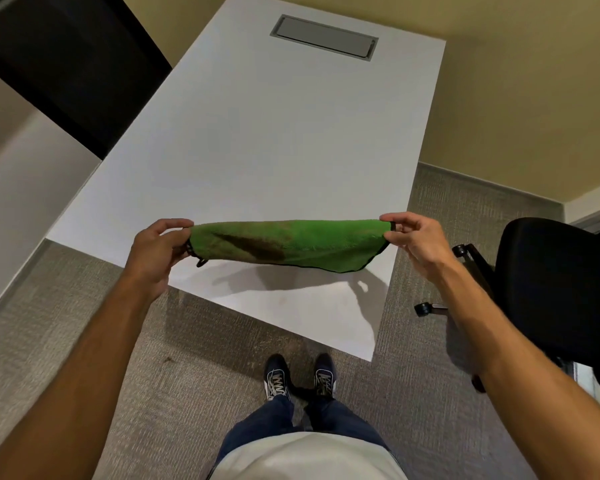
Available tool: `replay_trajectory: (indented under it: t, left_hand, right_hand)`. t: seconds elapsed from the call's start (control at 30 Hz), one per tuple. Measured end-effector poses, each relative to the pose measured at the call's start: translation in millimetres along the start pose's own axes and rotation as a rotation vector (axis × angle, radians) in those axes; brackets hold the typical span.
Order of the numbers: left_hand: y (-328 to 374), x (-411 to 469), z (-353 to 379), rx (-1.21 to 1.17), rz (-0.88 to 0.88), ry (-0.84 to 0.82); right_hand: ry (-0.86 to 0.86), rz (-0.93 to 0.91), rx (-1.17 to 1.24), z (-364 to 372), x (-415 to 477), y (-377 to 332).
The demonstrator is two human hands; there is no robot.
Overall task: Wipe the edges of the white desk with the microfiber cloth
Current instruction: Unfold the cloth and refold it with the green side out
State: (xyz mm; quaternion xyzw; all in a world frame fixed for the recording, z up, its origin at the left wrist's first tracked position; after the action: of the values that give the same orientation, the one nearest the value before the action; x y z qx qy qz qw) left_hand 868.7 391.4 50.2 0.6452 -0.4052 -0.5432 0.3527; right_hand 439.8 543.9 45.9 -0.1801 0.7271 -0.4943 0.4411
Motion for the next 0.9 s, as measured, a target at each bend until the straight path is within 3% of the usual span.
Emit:
replay_trajectory:
  t: [0.17,0.33,0.4,0.5,0.6,0.77,0.9]
  left_hand:
    - [3,-1,-3,0.086,0.062,-0.135]
    - [-4,-3,-6,0.197,0.117,-0.048]
    - [-7,-3,-10,0.214,0.124,-0.047]
    - [-11,0,-10,0.218,0.086,-0.09]
    - [-16,6,7,0.266,0.04,-0.089]
    - [-20,11,38,0.314,-0.018,0.006]
    - [-17,-5,56,0.321,0.029,-0.01]
  right_hand:
    - [-0.005,-0.145,-0.315,-2,1,-6]
    - [0.012,-0.227,-0.476,-10,4,-7]
    - [-0.034,-0.2,-0.484,-16,4,-7]
    - [-0.129,-0.121,-0.282,-21,3,-7]
    - [-0.029,-0.04,-0.216,-13,10,-4]
    - [0.249,-0.022,-0.395,6,21,6]
    - [0.242,-0.123,-0.462,24,7,7]
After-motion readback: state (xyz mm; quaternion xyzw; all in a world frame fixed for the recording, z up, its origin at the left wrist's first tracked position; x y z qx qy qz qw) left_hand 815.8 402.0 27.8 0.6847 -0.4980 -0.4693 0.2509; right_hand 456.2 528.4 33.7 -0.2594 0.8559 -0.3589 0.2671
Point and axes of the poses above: each hand's wrist, its own x-axis towards the middle knuckle, its own z-axis out of the palm, y = z × x, the point moved 3 cm from there along x, towards the middle knuckle, and after that the axes turned 8 degrees about y, right-handed, at the moved point
